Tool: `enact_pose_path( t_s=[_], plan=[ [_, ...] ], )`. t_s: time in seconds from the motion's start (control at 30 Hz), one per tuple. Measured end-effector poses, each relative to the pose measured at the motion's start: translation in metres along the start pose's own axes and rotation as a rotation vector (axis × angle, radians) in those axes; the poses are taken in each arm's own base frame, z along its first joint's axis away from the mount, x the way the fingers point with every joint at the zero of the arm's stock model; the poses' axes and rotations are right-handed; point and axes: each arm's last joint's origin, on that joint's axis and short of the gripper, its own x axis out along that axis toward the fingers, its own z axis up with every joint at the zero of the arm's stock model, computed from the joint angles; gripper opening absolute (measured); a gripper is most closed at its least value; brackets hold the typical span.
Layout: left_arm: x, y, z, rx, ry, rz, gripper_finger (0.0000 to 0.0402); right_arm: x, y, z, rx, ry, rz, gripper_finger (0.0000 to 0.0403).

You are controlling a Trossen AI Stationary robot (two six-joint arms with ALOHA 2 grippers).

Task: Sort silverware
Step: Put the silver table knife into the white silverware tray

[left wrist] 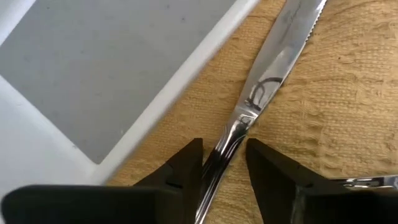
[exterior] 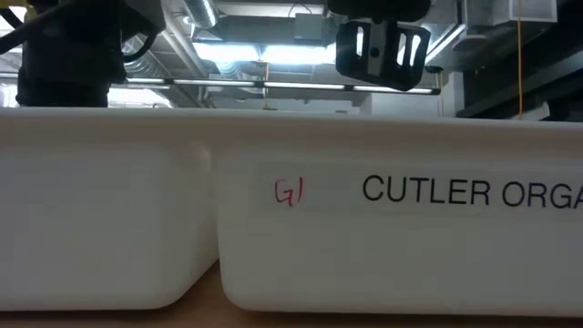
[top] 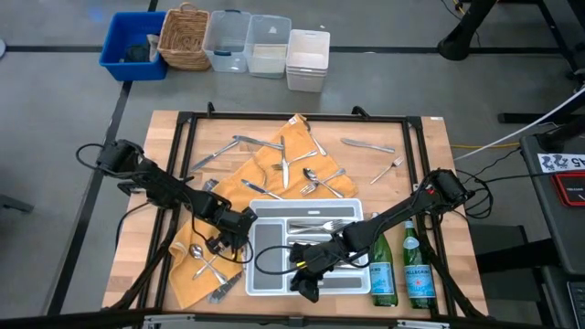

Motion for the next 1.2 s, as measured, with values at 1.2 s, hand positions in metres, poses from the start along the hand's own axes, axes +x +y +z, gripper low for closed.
enact_pose_path(
  t_s=[1.2],
  plan=[
    [-0.036,-0.010,-0.013,-0.065,0.059,-0.017,0.0024,0.000,0.000,-0.001,0.001,0.021,0.004,0.0111]
  ],
)
